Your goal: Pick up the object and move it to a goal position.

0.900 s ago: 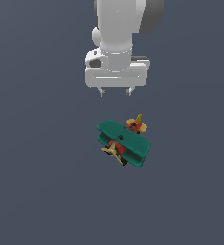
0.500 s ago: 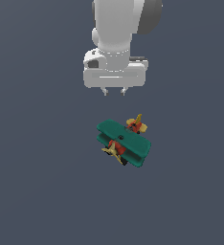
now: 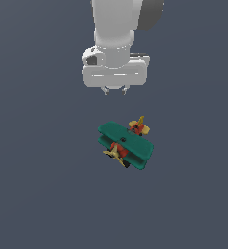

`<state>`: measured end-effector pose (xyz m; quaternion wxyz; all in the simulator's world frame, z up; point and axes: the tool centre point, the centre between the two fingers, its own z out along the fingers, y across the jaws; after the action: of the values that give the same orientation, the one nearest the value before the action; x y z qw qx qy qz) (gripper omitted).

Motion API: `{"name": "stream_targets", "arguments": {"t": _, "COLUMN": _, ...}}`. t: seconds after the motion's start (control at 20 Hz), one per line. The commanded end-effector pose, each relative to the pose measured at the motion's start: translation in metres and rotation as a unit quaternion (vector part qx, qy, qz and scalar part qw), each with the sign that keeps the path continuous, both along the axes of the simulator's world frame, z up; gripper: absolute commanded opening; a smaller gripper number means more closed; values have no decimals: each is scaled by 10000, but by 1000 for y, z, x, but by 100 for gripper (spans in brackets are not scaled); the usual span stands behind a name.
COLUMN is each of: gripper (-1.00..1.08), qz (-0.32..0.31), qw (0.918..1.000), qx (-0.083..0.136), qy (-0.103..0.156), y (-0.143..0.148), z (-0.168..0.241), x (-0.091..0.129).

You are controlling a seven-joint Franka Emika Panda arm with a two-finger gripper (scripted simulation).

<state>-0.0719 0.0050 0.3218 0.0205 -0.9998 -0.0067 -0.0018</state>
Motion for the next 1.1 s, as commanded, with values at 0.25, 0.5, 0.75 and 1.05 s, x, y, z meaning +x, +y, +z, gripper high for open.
{"name": "stream_targets", "arguments": {"t": 0.25, "gripper": 28, "qz": 56, "qw": 9997, "qx": 166, "qy": -193, "y": -4, "z": 18, "x": 1}}
{"name": "stream_targets", "arguments": {"t": 0.5, "gripper": 28, "qz": 98, "qw": 9990, "qx": 294, "qy": -332, "y": -7, "z": 30, "x": 1}}
{"name": "stream_targets", "arguments": {"t": 0.75, "gripper": 28, "qz": 130, "qw": 9982, "qx": 391, "qy": -433, "y": -9, "z": 39, "x": 1}}
{"name": "stream_targets", "arguments": {"t": 1.05, "gripper": 28, "qz": 165, "qw": 9976, "qx": 457, "qy": -496, "y": -11, "z": 45, "x": 0}}
